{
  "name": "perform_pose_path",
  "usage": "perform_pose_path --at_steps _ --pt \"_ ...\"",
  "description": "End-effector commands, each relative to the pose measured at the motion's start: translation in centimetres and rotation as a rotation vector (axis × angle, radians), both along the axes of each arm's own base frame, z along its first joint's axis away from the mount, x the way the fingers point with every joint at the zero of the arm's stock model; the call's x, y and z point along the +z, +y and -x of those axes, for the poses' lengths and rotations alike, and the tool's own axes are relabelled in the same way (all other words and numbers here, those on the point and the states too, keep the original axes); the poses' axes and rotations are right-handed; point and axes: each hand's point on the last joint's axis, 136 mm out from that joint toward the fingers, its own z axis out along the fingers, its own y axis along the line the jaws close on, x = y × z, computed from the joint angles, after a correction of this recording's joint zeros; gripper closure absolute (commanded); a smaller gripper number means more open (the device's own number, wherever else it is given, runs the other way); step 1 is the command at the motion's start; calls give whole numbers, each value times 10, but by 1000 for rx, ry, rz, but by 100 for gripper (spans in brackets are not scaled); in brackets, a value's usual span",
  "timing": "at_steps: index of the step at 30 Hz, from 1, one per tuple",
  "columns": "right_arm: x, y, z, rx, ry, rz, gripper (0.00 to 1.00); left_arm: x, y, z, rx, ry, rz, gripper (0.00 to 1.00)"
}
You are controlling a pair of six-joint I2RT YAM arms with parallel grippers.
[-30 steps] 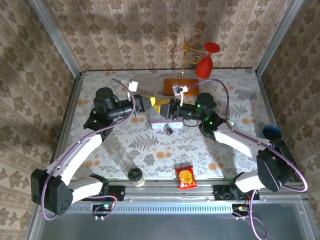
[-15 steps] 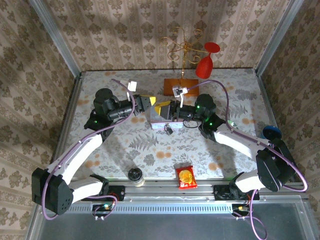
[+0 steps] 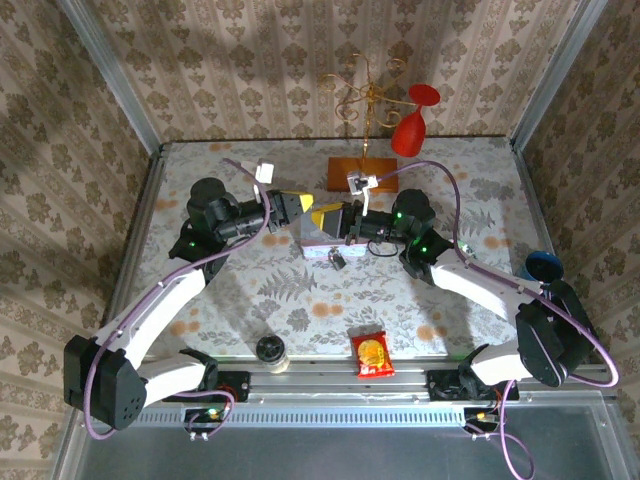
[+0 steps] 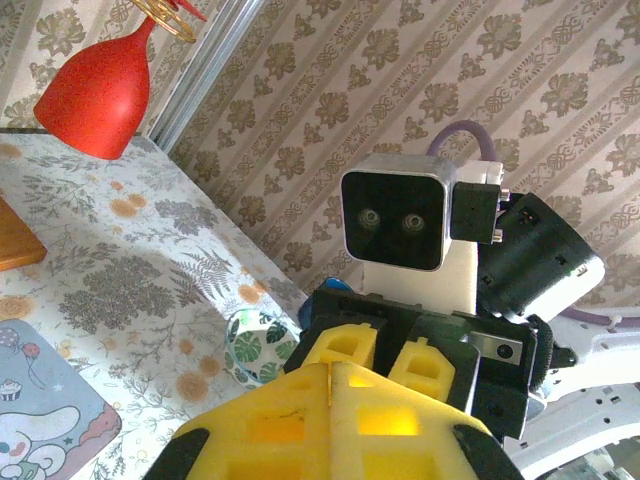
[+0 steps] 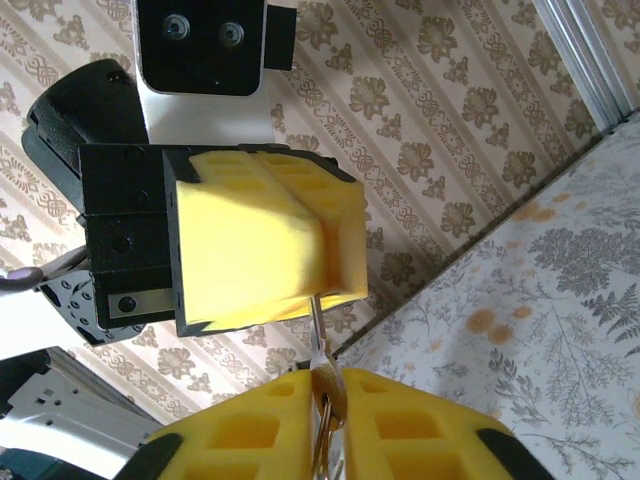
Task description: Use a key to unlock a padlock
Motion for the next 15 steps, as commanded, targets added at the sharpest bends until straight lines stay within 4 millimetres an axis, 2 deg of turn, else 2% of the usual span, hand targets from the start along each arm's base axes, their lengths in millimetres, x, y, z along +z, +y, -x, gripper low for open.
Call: perform_pose_path --at_steps 1,5,10,11,12,13,14,15 --pt "13 -5 1 -19 -33 -32 90 3 1 2 -17 -7 22 100" --pt "12 -6 1 -21 -29 -29 100 2 2 -1 2 2 26 100" --pt "8 -9 -1 -44 -21 -16 100 1 12 -14 64 21 35 98" --pt "6 -10 -3 -58 -15 -7 100 0 13 -15 73 27 35 85" --pt "3 -12 -5 -76 -6 6 100 -1 14 -17 86 30 35 64" --pt "0 -13 -7 -90 2 15 100 -2 16 -19 100 36 33 49" --pt "-5 -17 -11 -115 17 28 100 -4 18 -21 122 40 27 38" --pt "-11 -21 -15 -142 38 44 100 -7 21 -24 155 45 17 32"
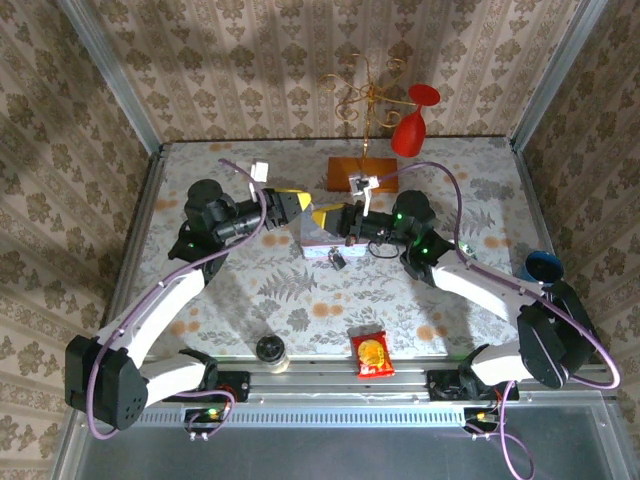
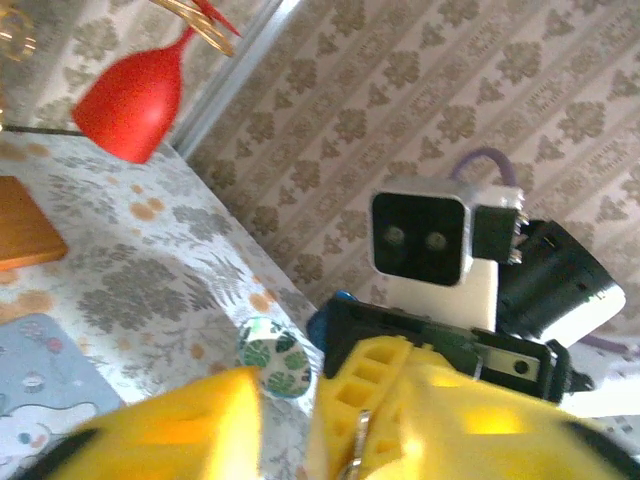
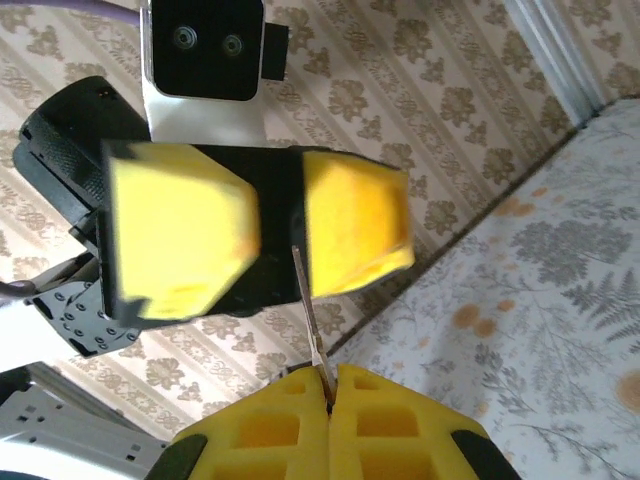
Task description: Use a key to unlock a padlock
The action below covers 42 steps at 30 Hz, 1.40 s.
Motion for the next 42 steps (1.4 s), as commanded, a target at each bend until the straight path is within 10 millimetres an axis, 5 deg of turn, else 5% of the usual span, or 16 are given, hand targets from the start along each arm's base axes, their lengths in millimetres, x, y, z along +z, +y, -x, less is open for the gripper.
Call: perform_pose_path --at_steps 1,6,11,18,31,42 --pt "-8 -17 -12 -108 20 40 100 -2 14 -12 118 11 -10 29" --pt "-54 -55 -36 -319 209 181 100 -38 44 -23 417 34 -270 23" --pt "-102 -101 -36 -532 341 388 100 -80 63 -19 583 120 -478 21" --pt "-138 -155 -14 -734 428 528 100 -139 36 -5 634 211 -673 19" --pt "-171 -195 6 -843 461 708 100 -199 -10 -1 772 241 -935 27" --pt "-183 -232 9 -924 511 737 100 -251 -70 -3 751 271 -1018 26"
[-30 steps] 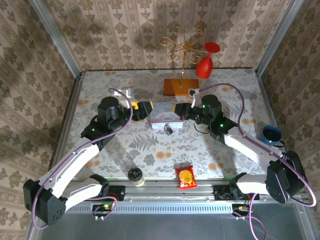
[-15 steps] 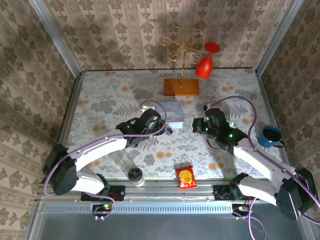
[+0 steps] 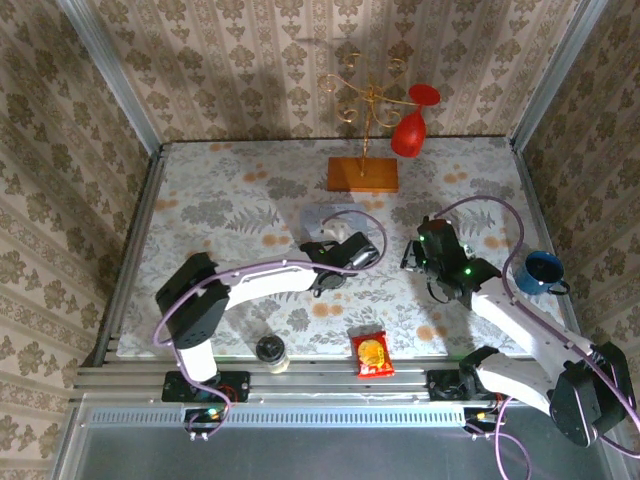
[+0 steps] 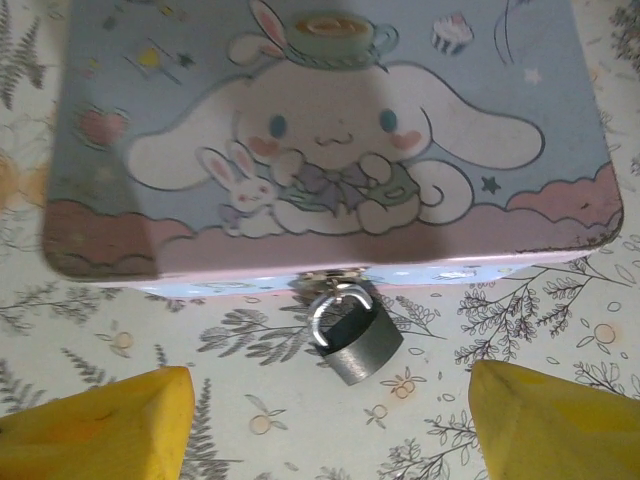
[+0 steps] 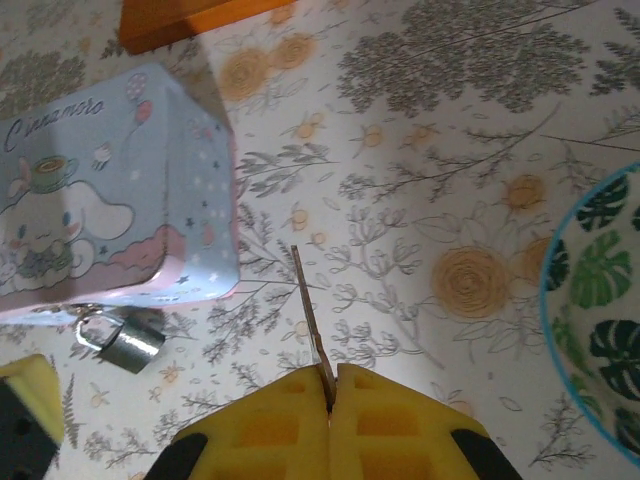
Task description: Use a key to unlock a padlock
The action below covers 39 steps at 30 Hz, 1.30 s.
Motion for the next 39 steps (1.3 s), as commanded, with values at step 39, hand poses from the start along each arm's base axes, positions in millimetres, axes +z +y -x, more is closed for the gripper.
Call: perform_pose_path --at_steps 39 --pt "-18 -17 -4 -34 17 -69 100 -50 7 -25 136 70 -122 49"
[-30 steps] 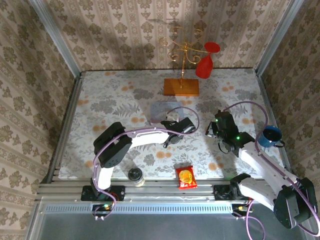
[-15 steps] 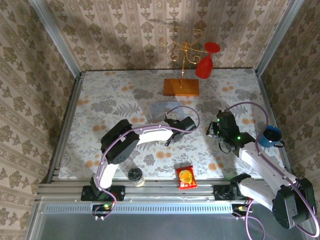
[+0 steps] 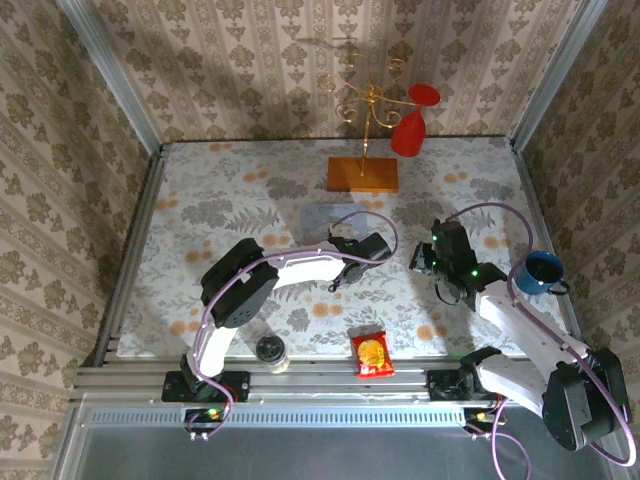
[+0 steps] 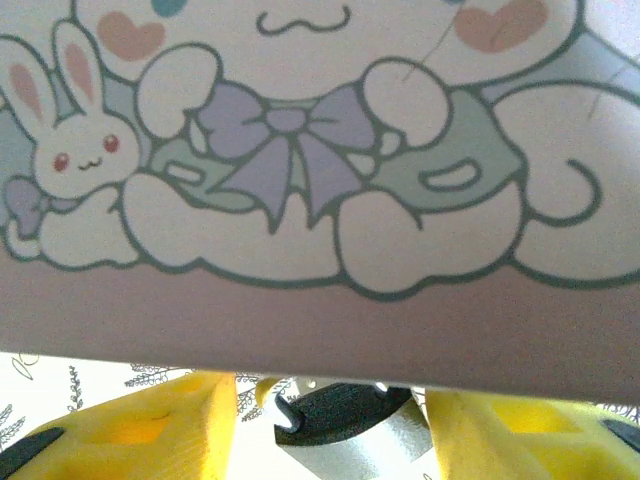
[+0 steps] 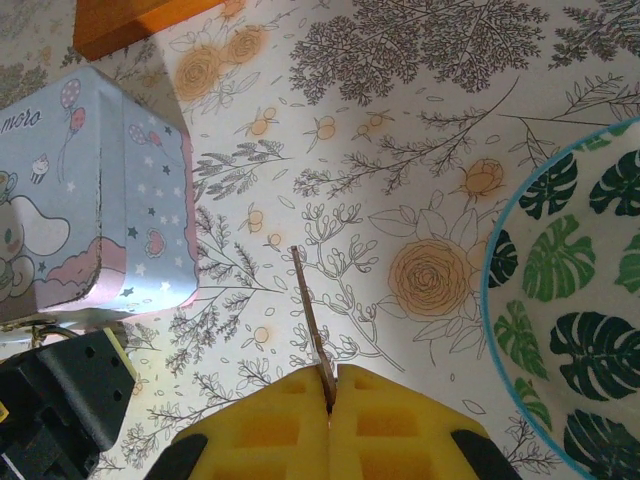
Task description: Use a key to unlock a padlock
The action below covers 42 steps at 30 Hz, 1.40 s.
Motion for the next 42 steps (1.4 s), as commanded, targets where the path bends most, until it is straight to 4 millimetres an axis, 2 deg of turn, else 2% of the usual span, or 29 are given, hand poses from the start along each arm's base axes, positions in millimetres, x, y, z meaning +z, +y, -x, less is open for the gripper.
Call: perform_pose_path --at_steps 1,5,18,22,30,33,35,38,40,42 --pt "-1 1 -2 -10 -4 -19 100 9 9 -7 16 -17 -4 52" --pt "-1 1 -2 -7 3 -18 100 8 8 -11 16 -21 -1 56" --pt "-2 3 -4 -2 3 -20 100 5 8 -18 8 -19 -6 55" --pt "-1 4 -5 -2 1 -26 100 1 7 -16 6 -4 4 53" --pt "0 4 -6 -3 0 -26 100 -4 5 -15 3 7 15 58" --pt "-1 3 -5 -4 1 -26 100 -6 6 -16 6 14 24 67" --pt "-1 4 -5 0 1 -28 100 -6 5 -15 5 22 31 76" --pt "-4 5 -3 9 6 -33 100 -1 2 -15 0 32 58 86" --pt "-7 10 -2 27 1 -57 100 3 1 -13 -2 46 77 91" --pt "-9 16 0 45 -12 -92 100 8 1 -12 -4 69 95 91"
